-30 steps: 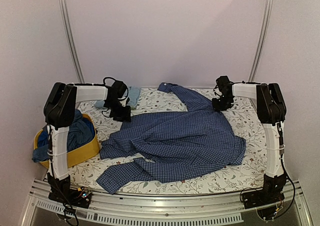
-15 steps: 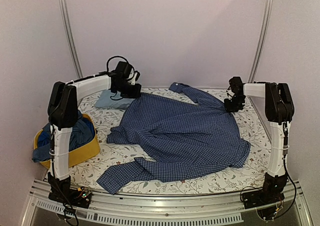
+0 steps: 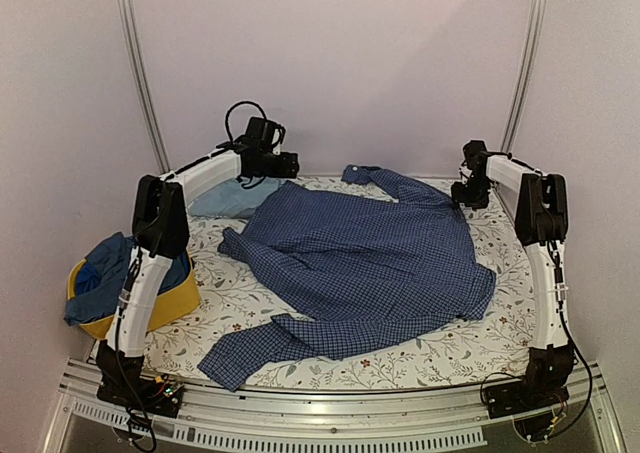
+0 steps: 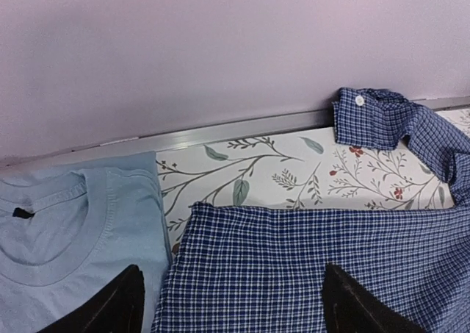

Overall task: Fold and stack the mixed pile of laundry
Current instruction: Flatten out the crumpled shirt at the center of the board.

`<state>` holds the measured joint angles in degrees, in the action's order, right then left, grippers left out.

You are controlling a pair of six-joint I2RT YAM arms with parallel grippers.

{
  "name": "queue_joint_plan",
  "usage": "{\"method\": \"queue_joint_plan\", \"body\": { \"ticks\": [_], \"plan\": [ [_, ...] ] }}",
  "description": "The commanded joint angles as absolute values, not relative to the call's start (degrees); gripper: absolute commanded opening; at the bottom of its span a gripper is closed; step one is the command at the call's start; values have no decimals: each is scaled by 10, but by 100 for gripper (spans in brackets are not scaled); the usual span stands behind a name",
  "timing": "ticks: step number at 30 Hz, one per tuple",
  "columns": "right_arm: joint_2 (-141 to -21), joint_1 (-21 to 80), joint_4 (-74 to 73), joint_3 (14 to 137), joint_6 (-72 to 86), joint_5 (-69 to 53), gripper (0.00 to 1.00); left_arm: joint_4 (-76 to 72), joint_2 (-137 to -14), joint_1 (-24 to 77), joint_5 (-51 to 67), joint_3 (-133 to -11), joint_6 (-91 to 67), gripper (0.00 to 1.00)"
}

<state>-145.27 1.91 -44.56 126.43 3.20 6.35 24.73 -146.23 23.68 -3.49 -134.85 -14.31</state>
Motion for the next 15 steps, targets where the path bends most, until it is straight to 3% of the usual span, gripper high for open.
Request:
{"method": "queue_joint_plan", "body": {
  "ticks": [1,8,15],
  "plan": [
    [-1353,21,-463,1210,41,9,68,299,-1348,234,-52,-1281,-137,86],
    [-1119,92,-441,912,80,-101,68,311,-1165,237,18,-982,-159,88],
    [-1015,125,-413,729,136,-147,64,321,-1150,252,63,-897,-147,85]
  ]
}}
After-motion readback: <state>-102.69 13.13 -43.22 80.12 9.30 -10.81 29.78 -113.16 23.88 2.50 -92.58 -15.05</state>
